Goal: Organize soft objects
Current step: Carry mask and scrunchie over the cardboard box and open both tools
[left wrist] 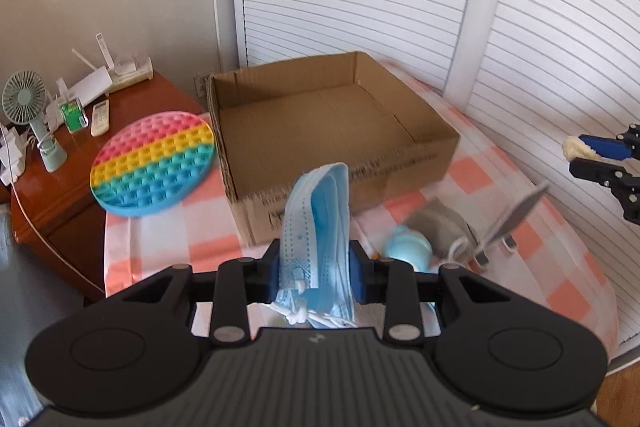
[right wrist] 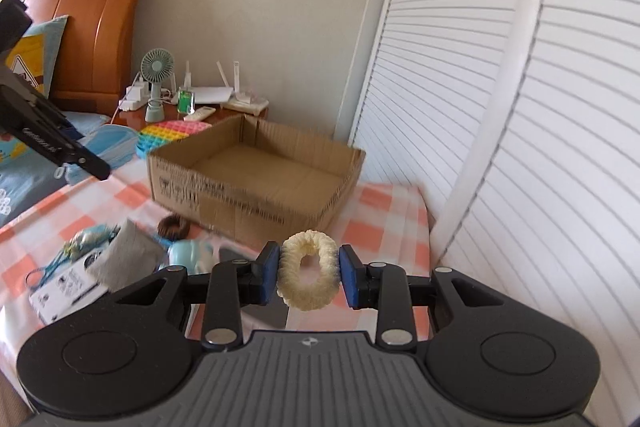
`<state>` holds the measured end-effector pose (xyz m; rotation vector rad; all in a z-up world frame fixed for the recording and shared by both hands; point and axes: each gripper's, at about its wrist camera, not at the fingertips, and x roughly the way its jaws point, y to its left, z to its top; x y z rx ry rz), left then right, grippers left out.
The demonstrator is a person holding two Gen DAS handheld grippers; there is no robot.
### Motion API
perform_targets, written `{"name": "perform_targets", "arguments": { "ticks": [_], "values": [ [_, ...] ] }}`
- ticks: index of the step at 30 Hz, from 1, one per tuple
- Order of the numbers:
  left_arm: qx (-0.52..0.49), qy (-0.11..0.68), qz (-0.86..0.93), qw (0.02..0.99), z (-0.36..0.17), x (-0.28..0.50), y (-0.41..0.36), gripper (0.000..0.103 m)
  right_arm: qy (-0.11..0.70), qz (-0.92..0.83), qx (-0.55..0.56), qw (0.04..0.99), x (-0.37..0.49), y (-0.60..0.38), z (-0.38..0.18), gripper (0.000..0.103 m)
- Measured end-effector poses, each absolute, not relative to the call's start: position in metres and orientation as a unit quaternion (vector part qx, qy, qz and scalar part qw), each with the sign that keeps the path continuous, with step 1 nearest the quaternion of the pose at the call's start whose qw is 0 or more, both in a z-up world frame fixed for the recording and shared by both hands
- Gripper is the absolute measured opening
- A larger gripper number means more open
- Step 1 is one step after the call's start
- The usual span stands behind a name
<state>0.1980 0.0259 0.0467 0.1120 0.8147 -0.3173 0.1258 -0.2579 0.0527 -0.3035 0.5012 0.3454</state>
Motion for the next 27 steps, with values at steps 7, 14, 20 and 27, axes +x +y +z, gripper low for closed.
{"name": "perform_targets", "arguments": {
  "ticks": [7,14,20,27],
  "values": [
    [0.064,0.403,-0.143,0.902,0.047,0.253,0.013,0.032,0.249,0.190,-0.156,0.937,0.184,-0.242,0.065,0.037],
    [0.050,0.402,-0.131,0.905,0.040,0.305,0.002,0.037,0.270,0.223,-0.160,0.923,0.258,-0.207,0.069,0.038],
    [0.031,0.384,-0.111,0.916,0.039,0.309,0.005,0.091,0.295,0.230,-0.146,0.916,0.303,-0.183,0.062,0.092],
    [0.045,0.372,-0.101,0.922,0.049,0.275,0.014,0.098,0.290,0.222,-0.131,0.922,0.286,-0.180,0.072,0.103]
  ]
}}
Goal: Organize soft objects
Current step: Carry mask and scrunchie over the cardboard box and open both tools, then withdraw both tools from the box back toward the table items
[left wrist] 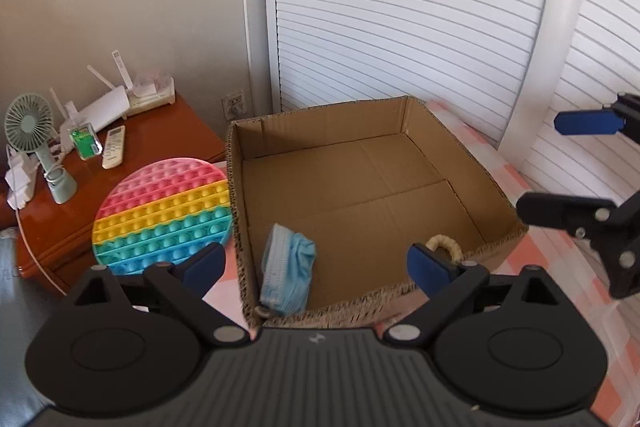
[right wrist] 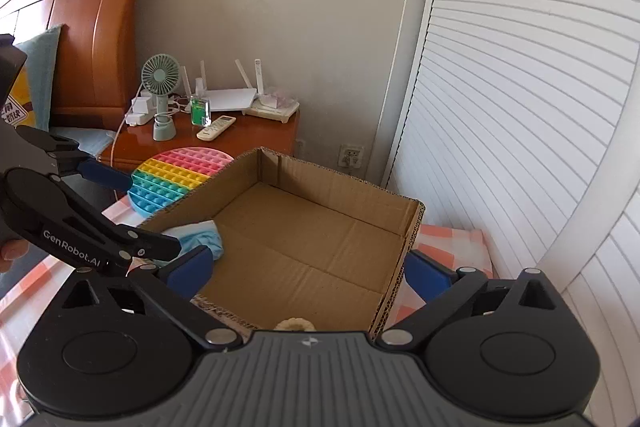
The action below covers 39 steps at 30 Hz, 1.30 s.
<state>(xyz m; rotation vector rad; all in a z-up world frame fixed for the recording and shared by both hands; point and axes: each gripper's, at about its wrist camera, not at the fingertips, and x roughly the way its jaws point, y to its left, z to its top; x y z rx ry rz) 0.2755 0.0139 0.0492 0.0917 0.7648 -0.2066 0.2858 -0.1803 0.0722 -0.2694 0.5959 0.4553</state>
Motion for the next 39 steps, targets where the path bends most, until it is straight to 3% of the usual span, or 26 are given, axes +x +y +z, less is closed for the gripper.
{"name": "perform_targets", "arguments": {
  "ticks": [16,23,39],
  "values": [
    [0.033,0.343,-0.084,0.935,0.044,0.156,0.045,0.102,0.290,0.201,-0.120,0.928,0.174,-0.167,0.088,0.103],
    [-0.020,0.349,-0.066,0.935,0.020,0.121,0.062,0.102,0.313,0.179,-0.102,0.927,0.127,-0.167,0.061,0.103],
    [-0.006,0.359,-0.030,0.933,-0.021,0.091,0.074,0.102,0.388,0.143,-0.034,0.910,0.116,-0.155,-0.033,0.103]
  ]
}}
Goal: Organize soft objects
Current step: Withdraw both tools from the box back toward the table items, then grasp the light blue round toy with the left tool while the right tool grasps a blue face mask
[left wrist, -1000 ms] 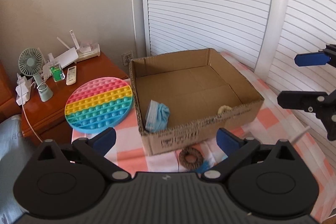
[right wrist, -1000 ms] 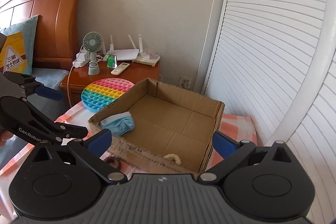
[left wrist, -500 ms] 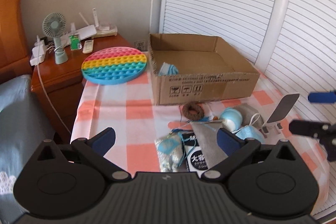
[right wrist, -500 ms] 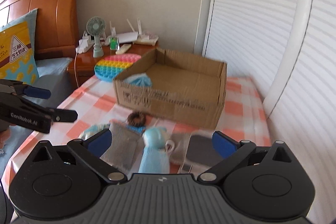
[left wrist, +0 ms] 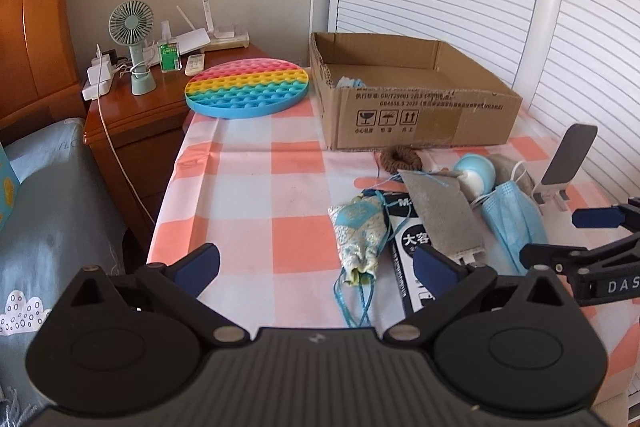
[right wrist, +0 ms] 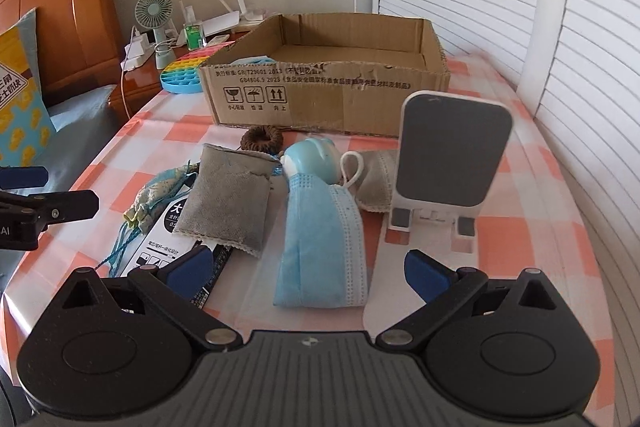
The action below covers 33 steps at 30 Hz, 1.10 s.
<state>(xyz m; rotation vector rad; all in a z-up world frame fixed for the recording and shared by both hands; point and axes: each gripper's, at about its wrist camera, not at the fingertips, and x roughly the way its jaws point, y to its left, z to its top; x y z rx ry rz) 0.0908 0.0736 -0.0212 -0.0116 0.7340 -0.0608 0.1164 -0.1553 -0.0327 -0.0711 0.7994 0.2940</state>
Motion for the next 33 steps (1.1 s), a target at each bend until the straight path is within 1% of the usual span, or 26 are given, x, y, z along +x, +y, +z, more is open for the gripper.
{"name": "perform_targets", "arguments": {
  "ticks": [5,14,16,18,22,23,24,26,29,33],
  "values": [
    [0.015,0.366,-0.016,0.930,-0.030,0.094,0.075,0.102,0.380,0.149,-0.057,0.911,0.121,-0.144,-0.042,0.103],
    [0.008,0.377,-0.032,0.925,-0.038,0.102,0.081,0.102,0.379,0.163,-0.066,0.909,0.129,-0.135,-0.052,0.102],
    [0.007,0.378,-0.038,0.925,-0.038,0.103,0.081,0.102,0.378,0.163,-0.068,0.909,0.131,-0.134,-0.053,0.098],
    [0.002,0.379,-0.043,0.924,-0.039,0.105,0.082,0.102,0.377,0.160,-0.073,0.909,0.132,-0.133,-0.054,0.088],
    [-0.006,0.382,-0.051,0.923,-0.041,0.107,0.082,0.102,0.381,0.155,-0.084,0.907,0.135,-0.130,-0.057,0.078],
    [-0.008,0.384,-0.053,0.922,-0.041,0.108,0.082,0.102,0.382,0.154,-0.087,0.907,0.135,-0.130,-0.058,0.072],
    [-0.009,0.384,-0.055,0.922,-0.041,0.108,0.082,0.102,0.383,0.154,-0.090,0.906,0.135,-0.129,-0.059,0.063],
    [-0.008,0.383,-0.062,0.922,-0.041,0.109,0.080,0.102,0.387,0.152,-0.097,0.904,0.135,-0.127,-0.061,0.055],
    [0.001,0.378,-0.071,0.923,-0.039,0.109,0.076,0.102,0.389,0.152,-0.101,0.903,0.133,-0.128,-0.062,0.052],
    [0.018,0.372,-0.078,0.925,-0.036,0.110,0.068,0.102,0.392,0.154,-0.096,0.902,0.130,-0.131,-0.061,0.052]
  ]
}}
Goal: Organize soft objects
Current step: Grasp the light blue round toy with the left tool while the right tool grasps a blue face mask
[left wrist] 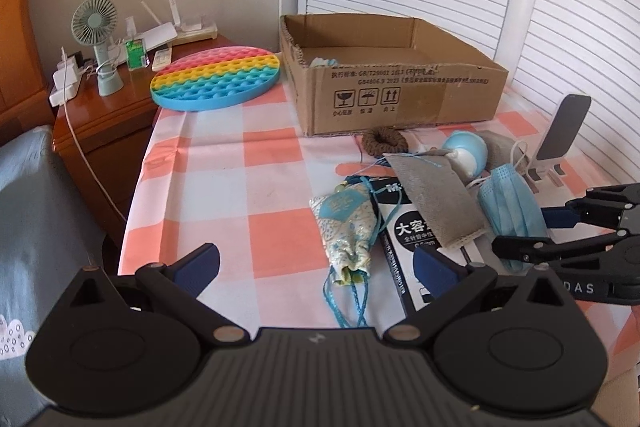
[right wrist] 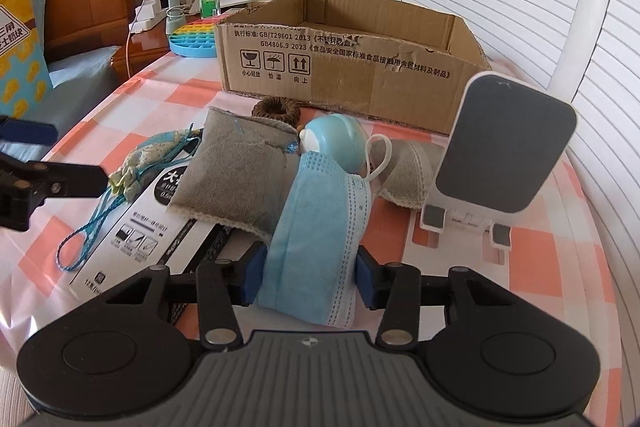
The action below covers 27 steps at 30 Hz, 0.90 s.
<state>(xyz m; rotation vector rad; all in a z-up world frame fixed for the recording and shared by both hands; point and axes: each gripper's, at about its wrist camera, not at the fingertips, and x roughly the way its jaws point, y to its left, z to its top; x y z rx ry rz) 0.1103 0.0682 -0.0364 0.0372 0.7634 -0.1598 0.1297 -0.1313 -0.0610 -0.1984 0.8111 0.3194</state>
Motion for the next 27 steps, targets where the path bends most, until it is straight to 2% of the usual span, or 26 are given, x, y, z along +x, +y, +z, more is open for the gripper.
{"name": "perform_targets", "arguments": {
  "ticks": [13,23,27],
  "values": [
    [0.089,0.348,-0.184,0.915,-0.023,0.139,0.022,0.102,0.394,0.193,-0.095,0.893,0.104,-0.138,-0.060,0.052],
    [0.159,0.338,-0.246,0.895,-0.021,0.179,-0.029,0.102,0.388,0.202,-0.078,0.896,0.100,-0.150,-0.062,0.062],
    [0.180,0.347,-0.265,0.881,-0.026,0.192,-0.045,0.096,0.385,0.204,-0.081,0.896,0.100,-0.152,-0.063,0.062]
  ]
}}
